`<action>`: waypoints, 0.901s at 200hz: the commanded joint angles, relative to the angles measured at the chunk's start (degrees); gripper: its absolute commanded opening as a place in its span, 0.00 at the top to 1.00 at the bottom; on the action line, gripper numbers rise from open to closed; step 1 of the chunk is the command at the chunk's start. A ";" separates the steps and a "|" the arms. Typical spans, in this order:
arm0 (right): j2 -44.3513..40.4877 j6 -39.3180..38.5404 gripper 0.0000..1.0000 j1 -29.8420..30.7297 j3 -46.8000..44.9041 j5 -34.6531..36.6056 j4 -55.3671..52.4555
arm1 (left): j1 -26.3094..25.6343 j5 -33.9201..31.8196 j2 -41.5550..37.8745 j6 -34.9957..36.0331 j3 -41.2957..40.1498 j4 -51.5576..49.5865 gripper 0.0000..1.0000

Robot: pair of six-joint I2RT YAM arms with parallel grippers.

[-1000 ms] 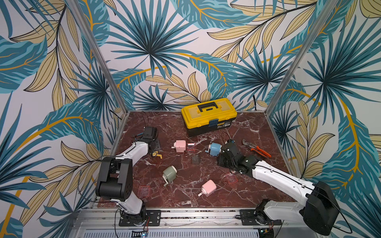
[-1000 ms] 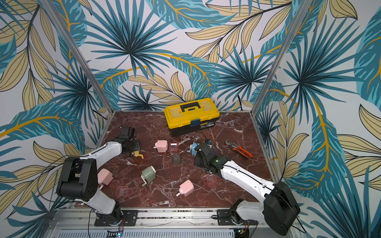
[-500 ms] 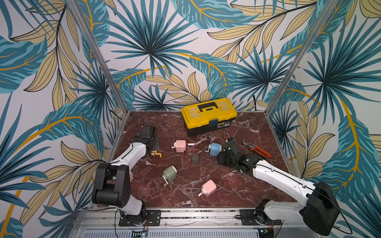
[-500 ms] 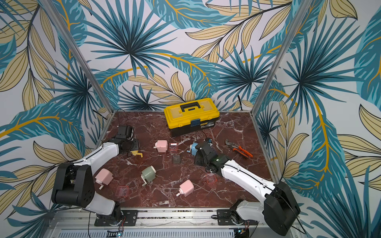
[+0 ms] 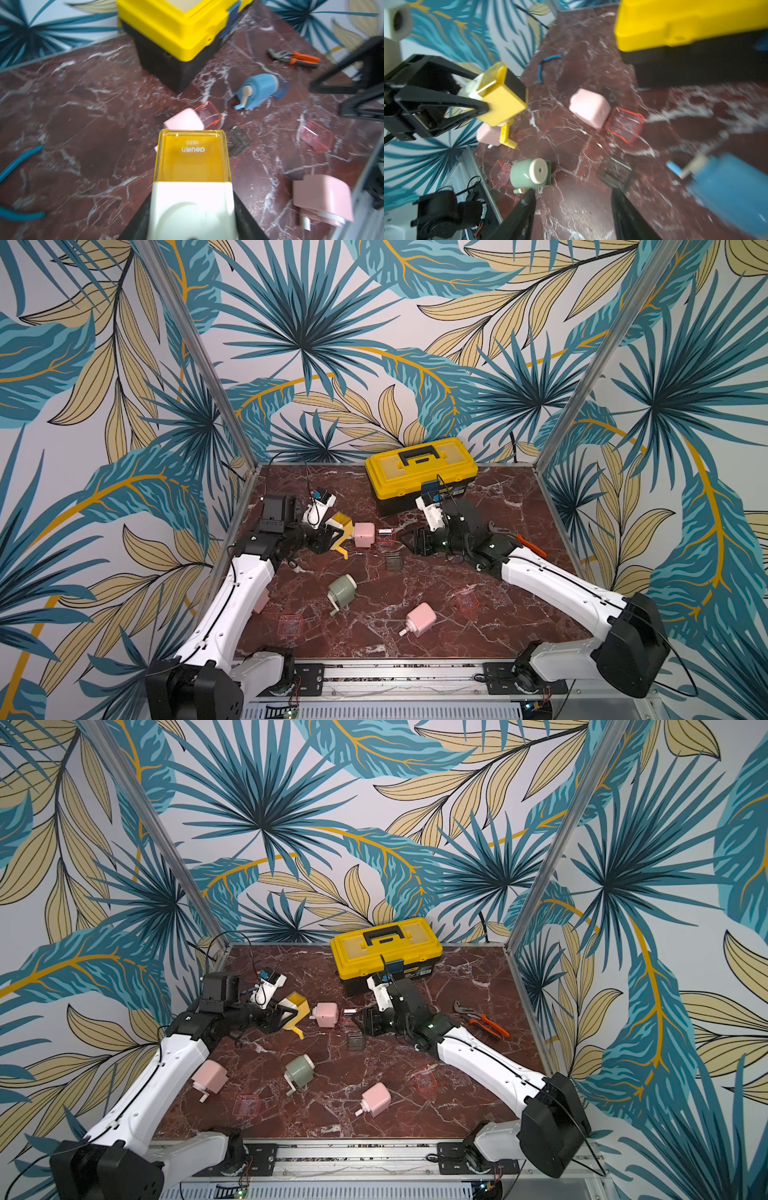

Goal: Put the tray back into the pencil sharpener
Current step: Pick up the pencil sharpener from the center of the board.

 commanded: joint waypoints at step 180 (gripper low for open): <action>16.33 -46.57 0.32 1.13 23.52 -42.18 -17.82 | -2.06 31.57 -2.99 14.79 2.01 -3.34 0.92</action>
